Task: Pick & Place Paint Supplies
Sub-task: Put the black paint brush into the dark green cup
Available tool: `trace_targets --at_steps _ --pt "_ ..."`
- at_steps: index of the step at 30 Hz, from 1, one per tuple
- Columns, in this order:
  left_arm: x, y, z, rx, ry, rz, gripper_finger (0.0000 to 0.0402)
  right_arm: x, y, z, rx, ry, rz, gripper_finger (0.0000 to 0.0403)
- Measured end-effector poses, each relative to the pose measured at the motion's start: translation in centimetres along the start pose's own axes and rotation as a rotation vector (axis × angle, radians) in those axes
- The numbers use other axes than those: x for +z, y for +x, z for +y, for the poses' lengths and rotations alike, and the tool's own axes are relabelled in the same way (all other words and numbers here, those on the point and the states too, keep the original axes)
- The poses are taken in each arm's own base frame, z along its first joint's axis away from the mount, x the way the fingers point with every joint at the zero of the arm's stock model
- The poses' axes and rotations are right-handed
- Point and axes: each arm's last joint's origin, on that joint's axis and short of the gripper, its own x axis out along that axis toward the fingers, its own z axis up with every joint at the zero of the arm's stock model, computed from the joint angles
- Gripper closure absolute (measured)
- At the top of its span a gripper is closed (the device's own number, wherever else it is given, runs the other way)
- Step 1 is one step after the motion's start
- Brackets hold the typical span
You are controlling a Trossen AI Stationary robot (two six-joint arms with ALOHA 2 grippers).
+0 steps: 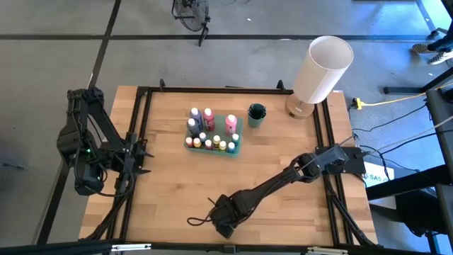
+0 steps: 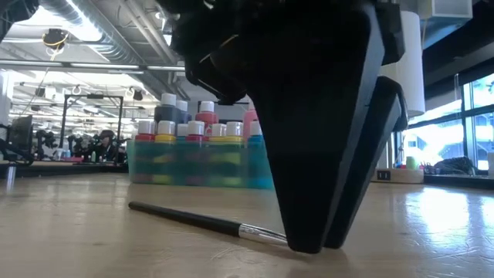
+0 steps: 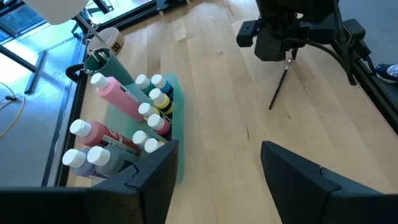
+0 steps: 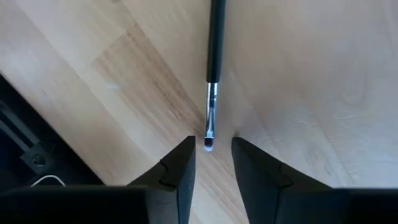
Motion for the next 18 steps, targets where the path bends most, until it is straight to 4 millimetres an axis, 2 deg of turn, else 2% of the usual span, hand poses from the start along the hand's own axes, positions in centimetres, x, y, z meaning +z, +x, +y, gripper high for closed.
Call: trace_targets --at_steps 7,18 --pt "0.0 0.0 0.0 0.0 0.0 0.0 0.0178 0.3 0.38 -0.39 -0.016 0.007 0.028 0.0345" --pt "0.0 0.0 0.0 0.0 0.0 0.0 0.0178 0.33 0.7 -0.56 -0.022 0.025 0.057 0.0359"
